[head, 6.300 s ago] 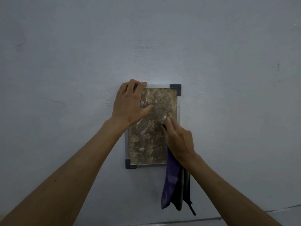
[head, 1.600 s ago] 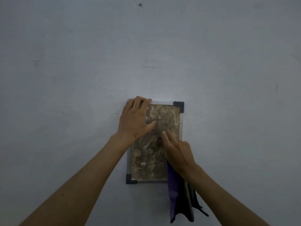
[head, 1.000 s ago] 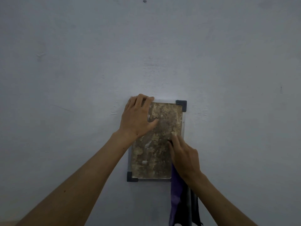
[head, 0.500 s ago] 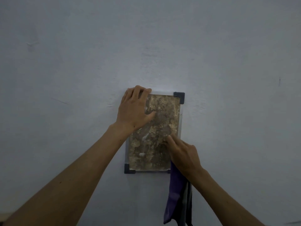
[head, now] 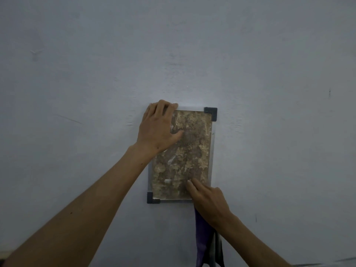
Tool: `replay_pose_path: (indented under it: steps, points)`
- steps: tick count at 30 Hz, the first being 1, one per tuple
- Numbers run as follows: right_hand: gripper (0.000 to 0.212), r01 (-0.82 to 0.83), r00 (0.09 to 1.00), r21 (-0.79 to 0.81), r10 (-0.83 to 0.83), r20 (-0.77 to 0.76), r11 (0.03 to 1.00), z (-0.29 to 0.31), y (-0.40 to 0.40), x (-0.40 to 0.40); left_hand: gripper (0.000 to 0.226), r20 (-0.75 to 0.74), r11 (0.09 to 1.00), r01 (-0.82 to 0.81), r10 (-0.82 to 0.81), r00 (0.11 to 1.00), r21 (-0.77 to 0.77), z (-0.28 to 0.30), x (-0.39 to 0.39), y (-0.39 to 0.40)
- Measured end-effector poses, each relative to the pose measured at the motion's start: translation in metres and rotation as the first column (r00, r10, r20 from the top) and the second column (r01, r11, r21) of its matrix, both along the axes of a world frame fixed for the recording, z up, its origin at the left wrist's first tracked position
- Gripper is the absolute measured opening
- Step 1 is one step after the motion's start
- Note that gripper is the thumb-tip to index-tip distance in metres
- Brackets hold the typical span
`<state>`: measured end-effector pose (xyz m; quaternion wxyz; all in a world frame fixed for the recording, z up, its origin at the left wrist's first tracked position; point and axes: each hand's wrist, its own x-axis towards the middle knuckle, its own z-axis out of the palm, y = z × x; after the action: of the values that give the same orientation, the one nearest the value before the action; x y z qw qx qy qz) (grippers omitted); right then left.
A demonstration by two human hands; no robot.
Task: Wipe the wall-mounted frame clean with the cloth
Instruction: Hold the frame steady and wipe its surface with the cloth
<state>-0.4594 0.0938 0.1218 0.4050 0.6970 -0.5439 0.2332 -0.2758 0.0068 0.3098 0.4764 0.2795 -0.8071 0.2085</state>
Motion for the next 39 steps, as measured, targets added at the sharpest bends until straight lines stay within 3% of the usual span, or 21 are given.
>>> replay_pose_path:
  steps: [4,9,12,17,22,32,39]
  points:
    - [0.029,0.025,0.998,-0.040,-0.023,0.057,0.999,0.002,0.003,-0.004,0.075,-0.002,1.000,-0.002,0.002,1.000,-0.004,0.000,0.000,0.000]
    - [0.045,-0.034,0.988,0.004,0.034,-0.150,0.999,-0.013,0.004,-0.003,0.075,-0.004,1.000,0.000,0.000,1.000,-0.006,0.000,0.000,0.000]
    - [0.033,0.014,1.000,-0.051,-0.016,-0.026,0.999,-0.015,0.004,-0.004,0.075,-0.006,1.000,-0.002,0.002,1.000,-0.002,0.000,-0.001,0.000]
    - [0.046,-0.012,1.000,-0.001,0.012,-0.001,1.000,-0.037,0.001,0.002,0.075,-0.010,1.000,0.002,-0.002,1.000,-0.001,-0.001,0.000,0.000]
    - [0.022,0.052,0.975,-0.099,-0.029,0.221,0.994,-0.034,-0.002,0.003,0.075,-0.010,1.000,0.009,-0.009,1.000,-0.005,-0.001,0.000,-0.001]
    - [0.034,-0.072,0.996,0.033,0.073,-0.041,0.997,-0.016,-0.009,0.019,0.075,-0.005,1.000,0.003,-0.003,1.000,-0.010,-0.001,0.000,-0.001]
    - [0.017,-0.057,0.997,-0.046,0.060,0.049,0.997,0.013,-0.013,0.005,0.074,-0.010,1.000,0.002,-0.002,1.000,-0.021,-0.001,0.000,-0.002]
